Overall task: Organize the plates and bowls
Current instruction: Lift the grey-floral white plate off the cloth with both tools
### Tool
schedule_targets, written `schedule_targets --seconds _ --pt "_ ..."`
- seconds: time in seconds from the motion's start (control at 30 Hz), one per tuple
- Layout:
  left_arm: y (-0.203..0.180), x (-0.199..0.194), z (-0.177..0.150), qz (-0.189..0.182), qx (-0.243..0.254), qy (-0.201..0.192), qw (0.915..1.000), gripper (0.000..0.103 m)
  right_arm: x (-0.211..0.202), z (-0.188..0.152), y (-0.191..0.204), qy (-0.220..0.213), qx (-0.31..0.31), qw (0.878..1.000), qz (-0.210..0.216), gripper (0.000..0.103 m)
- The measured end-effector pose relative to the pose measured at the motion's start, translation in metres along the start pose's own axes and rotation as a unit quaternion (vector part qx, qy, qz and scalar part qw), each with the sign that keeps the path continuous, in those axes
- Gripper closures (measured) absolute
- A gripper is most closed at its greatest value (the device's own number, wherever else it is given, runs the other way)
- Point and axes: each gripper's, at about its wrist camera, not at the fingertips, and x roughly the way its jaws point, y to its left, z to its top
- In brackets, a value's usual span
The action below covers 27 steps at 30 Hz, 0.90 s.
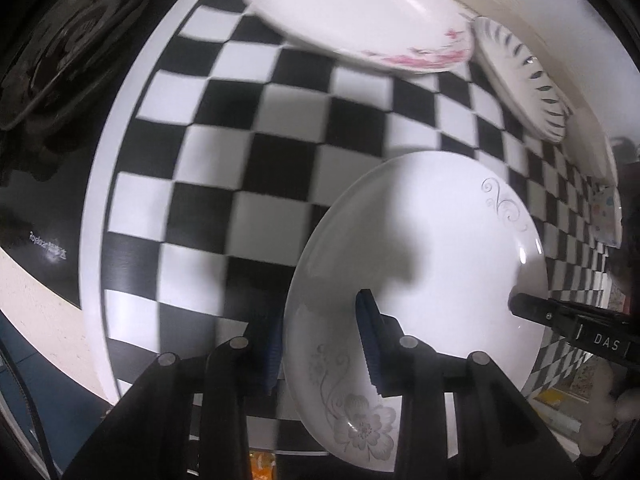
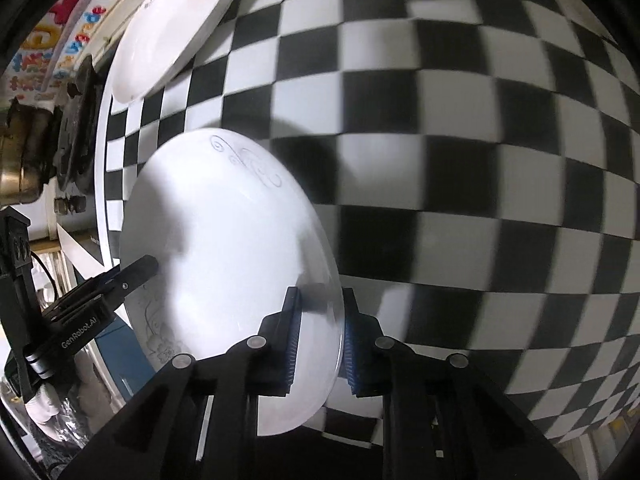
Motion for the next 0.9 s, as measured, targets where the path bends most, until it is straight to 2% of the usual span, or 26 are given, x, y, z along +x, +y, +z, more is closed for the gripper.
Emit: schedule_targets --seconds 0.13,0.33,0.47,0.67,0.9 --pt "-0.028 -0.014 -0.002 -0.006 0.018 -0.006 0.9998 0.072 -0.021 -0.002 -0.022 -0.017 0.012 1.0 0.008 0.084" --pt "-0.064 -0.016 0.0 -0.014 0.05 -0.003 0.9986 0.072 -0.046 -0.012 -0.061 -0.044 0.036 0.998 0.008 0.084" --pt "-0.073 -0.002 0.003 -0.01 0.072 0.005 0.9973 0.072 -0.057 -0.018 -0.093 -0.053 0.057 0.997 0.008 0.084" --pt "-0.116 0.03 0.02 0.003 0.095 0.024 0.9952 0.072 -0.068 -0.024 -0.15 -0.055 0.078 0.995 0.007 0.084" --pt "-0.116 0.039 0.021 0.016 0.093 0.036 0.9949 0.072 -0.061 -0.025 -0.174 -0.047 0.08 0.996 0.006 0.084"
